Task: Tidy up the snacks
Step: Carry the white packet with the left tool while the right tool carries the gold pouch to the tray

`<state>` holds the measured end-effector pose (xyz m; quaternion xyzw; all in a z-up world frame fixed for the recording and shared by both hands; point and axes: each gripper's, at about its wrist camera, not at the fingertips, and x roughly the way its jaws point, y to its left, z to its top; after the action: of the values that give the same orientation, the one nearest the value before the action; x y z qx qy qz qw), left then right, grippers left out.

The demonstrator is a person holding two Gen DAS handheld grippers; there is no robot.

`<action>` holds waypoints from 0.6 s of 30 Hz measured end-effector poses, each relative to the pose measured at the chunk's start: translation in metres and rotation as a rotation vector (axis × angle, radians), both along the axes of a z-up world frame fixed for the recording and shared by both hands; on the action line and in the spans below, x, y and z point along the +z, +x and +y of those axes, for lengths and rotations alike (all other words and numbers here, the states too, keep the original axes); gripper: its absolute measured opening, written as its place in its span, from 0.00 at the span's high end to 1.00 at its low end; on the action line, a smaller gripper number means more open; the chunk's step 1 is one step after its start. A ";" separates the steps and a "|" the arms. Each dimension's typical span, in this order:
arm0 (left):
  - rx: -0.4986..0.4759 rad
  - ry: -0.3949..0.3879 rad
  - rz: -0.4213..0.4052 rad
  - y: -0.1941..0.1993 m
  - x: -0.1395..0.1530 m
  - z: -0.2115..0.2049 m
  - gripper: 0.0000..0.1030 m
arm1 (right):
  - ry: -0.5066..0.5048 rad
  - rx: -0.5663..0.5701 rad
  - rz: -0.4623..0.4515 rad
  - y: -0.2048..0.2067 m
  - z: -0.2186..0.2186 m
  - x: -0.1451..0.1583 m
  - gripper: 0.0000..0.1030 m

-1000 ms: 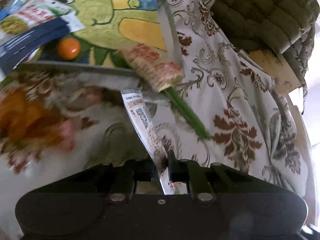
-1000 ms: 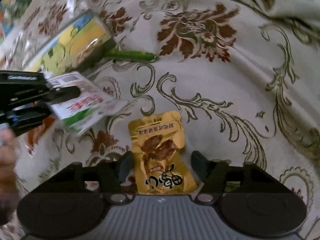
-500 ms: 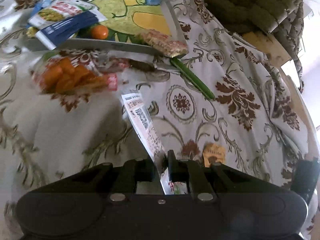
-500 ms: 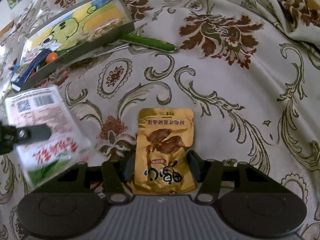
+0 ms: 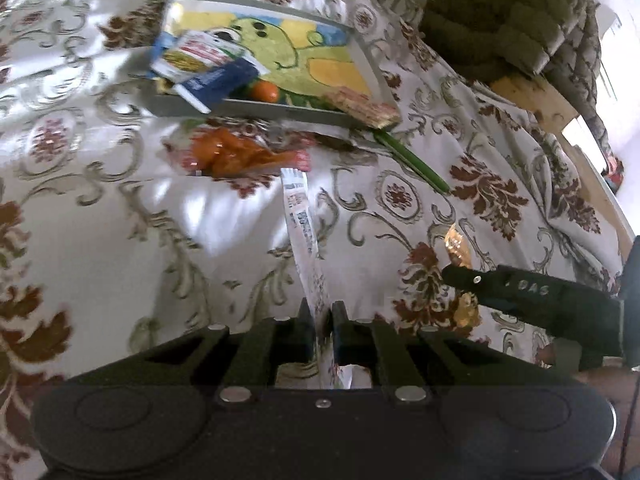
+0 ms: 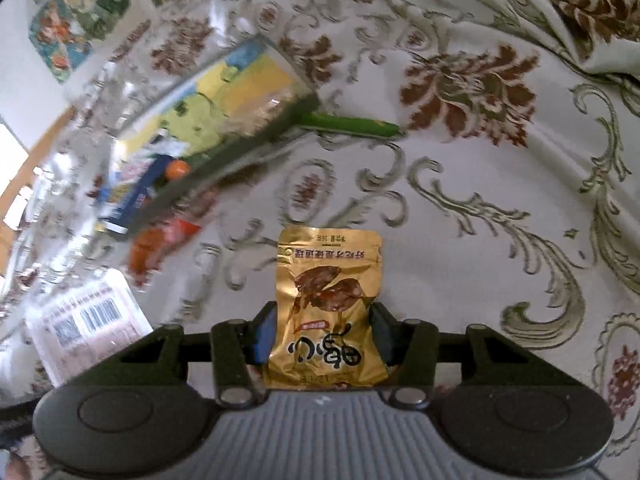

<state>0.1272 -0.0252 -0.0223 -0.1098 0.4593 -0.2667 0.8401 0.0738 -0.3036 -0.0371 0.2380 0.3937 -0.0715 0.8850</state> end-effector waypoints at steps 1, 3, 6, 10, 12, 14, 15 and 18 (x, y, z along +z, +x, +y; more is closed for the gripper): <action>0.007 -0.002 -0.005 -0.002 0.002 0.004 0.92 | 0.001 0.006 -0.011 0.000 0.003 0.002 0.49; 0.018 0.000 -0.013 -0.004 0.008 0.009 0.92 | 0.007 0.022 -0.044 -0.001 0.011 0.010 0.49; 0.036 -0.007 -0.037 -0.005 0.025 0.016 0.92 | 0.027 0.043 -0.103 -0.002 0.020 0.023 0.49; 0.056 -0.015 -0.087 -0.005 0.055 0.031 0.92 | 0.025 0.068 -0.176 -0.006 0.031 0.042 0.49; 0.062 -0.019 -0.103 -0.004 0.069 0.039 0.92 | 0.031 0.078 -0.211 -0.008 0.036 0.052 0.48; 0.075 -0.036 -0.117 -0.001 0.084 0.049 0.92 | 0.036 0.084 -0.229 -0.010 0.040 0.061 0.48; 0.083 -0.048 -0.126 0.001 0.091 0.055 0.92 | 0.038 0.098 -0.246 -0.010 0.042 0.068 0.48; 0.110 -0.063 -0.145 0.011 0.111 0.069 0.92 | 0.024 0.120 -0.277 -0.009 0.048 0.087 0.48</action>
<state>0.1386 0.0438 0.0883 -0.1416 0.3818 -0.2420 0.8807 0.0650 -0.2558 0.0502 0.2323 0.2823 0.0196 0.9306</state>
